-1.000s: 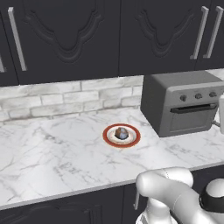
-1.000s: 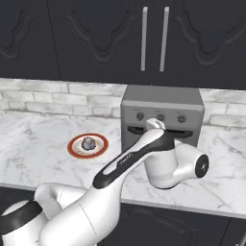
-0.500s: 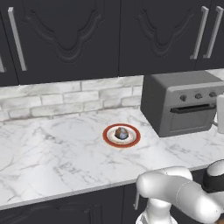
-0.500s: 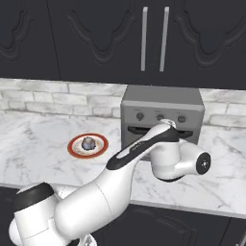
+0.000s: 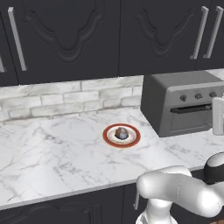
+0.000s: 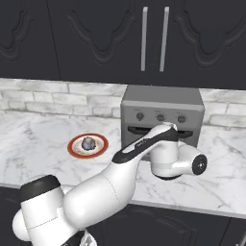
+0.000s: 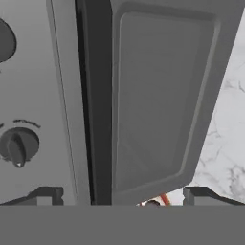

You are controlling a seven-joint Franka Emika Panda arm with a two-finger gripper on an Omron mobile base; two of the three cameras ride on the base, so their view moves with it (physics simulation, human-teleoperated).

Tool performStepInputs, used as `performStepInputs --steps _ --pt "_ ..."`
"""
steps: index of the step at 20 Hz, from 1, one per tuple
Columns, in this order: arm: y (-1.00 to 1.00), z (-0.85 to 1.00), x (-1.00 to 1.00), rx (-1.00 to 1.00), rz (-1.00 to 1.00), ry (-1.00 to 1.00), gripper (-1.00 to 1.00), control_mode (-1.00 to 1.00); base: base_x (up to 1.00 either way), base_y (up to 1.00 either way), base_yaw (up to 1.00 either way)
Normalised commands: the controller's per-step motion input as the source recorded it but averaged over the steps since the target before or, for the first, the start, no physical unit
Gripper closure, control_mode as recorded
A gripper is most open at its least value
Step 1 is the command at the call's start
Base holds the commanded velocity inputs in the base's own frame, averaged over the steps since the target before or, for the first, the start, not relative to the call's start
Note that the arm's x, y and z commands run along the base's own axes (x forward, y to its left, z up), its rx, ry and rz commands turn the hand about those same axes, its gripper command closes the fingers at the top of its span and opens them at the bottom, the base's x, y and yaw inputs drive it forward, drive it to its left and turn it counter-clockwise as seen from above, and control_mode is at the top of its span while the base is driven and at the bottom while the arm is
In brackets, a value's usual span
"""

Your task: Open the toaster oven door. Place the bread on the bottom rack in the toaster oven and place the steak on the top rack.

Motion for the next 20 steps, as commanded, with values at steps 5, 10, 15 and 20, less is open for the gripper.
performStepInputs --steps 5,10,15,20 --pt "-0.12 -0.03 0.28 0.06 0.00 0.00 -1.00 -1.00 0.00 0.00 0.00" --pt "-0.14 -0.01 0.31 0.07 0.00 0.00 -1.00 -1.00 0.00 0.00 0.00" --pt "-0.14 -0.07 0.30 0.07 0.00 0.00 -1.00 -1.00 0.00 0.00 0.00" --pt "-0.09 -0.20 0.08 0.01 0.00 0.00 -1.00 -1.00 0.00 0.00 0.00"
